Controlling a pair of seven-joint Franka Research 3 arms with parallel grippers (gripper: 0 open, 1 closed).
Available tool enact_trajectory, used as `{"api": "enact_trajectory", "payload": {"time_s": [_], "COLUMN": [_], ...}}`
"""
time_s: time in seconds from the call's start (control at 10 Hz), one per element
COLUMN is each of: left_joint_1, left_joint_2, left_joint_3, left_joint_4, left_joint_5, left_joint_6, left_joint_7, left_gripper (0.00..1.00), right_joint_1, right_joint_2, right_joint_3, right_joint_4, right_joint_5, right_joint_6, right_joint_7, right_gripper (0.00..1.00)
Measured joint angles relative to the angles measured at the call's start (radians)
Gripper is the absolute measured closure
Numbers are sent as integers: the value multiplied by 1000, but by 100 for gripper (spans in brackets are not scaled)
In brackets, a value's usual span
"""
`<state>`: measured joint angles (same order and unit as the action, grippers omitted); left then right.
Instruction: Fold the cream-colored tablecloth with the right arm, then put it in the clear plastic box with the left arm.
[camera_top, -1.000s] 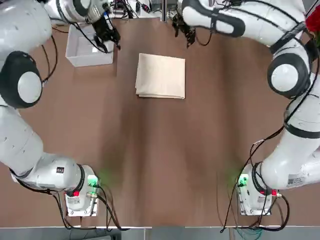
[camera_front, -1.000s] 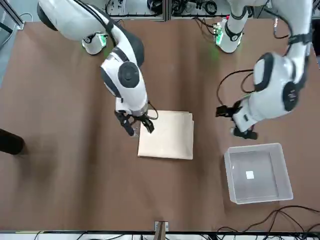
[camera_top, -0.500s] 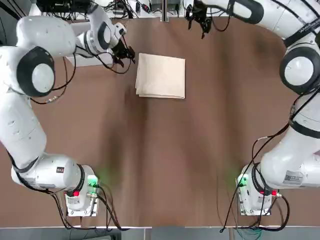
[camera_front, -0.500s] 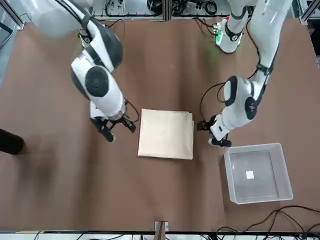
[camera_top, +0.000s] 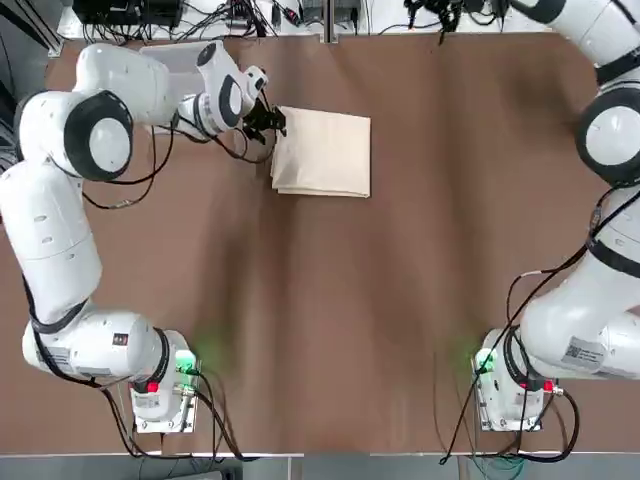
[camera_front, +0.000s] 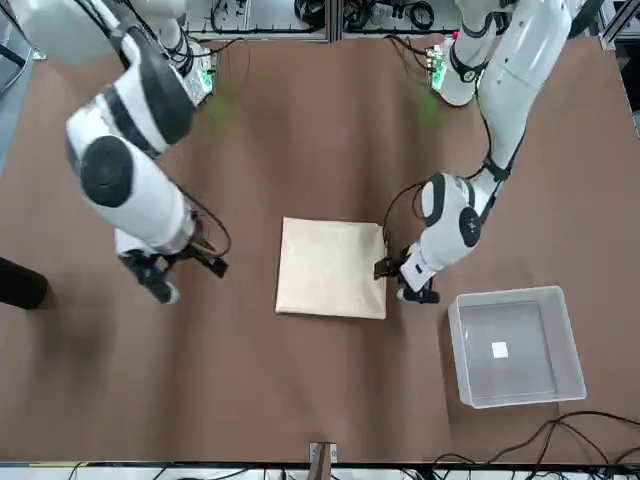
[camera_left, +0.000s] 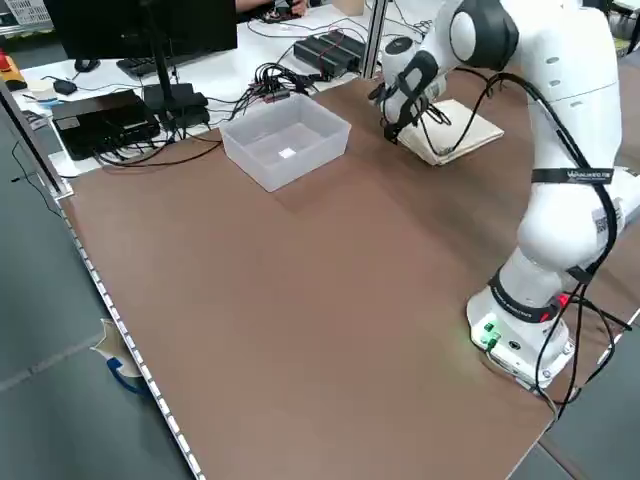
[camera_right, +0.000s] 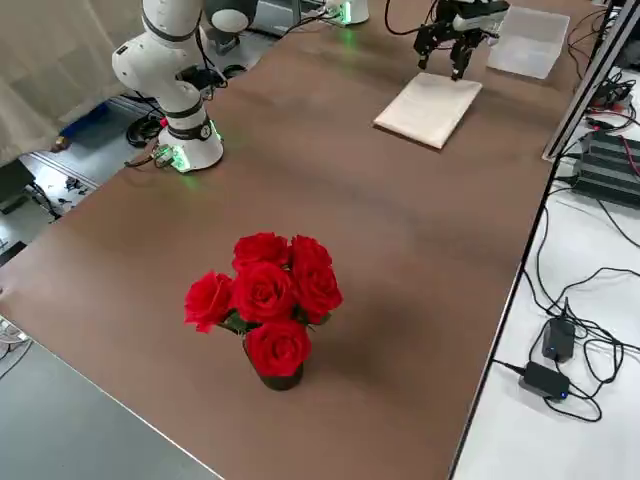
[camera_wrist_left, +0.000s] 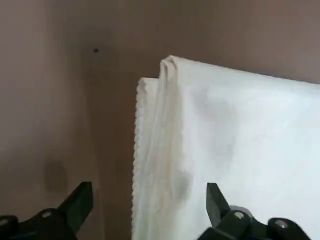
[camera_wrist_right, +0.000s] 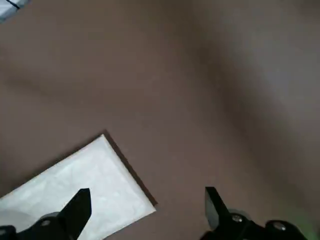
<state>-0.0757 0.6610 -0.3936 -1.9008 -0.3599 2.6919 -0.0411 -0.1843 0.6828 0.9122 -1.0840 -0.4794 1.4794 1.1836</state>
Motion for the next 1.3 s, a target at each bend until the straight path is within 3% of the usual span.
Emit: {"api": "enact_trajectory", "payload": {"time_s": [0.2, 0.5, 0.8, 1.1, 1.3], "left_joint_1": [-1, -3, -13, -40, -50], "left_joint_2": [22, 78, 111, 134, 145], "left_joint_3": [-5, -7, -9, -11, -14], "left_joint_4": [23, 55, 84, 129, 152], "left_joint_5": [0, 0, 0, 0, 0], "left_joint_6": [0, 0, 0, 0, 0], "left_joint_7": [-2, -2, -20, -57, -71], "left_gripper": [0, 0, 0, 0, 0], "right_joint_1": [-22, -25, -23, -21, -15], "right_joint_2": [0, 0, -36, -78, -117], "right_joint_3": [-21, -96, -237, -336, -448], "right_joint_4": [27, 102, 171, 177, 180], "right_joint_5": [-2, -6, -9, -4, 66], "right_joint_6": [-21, -73, -134, -162, -162], "right_joint_7": [-73, -175, -346, -475, -545], "right_gripper": [0, 0, 0, 0, 0]}}
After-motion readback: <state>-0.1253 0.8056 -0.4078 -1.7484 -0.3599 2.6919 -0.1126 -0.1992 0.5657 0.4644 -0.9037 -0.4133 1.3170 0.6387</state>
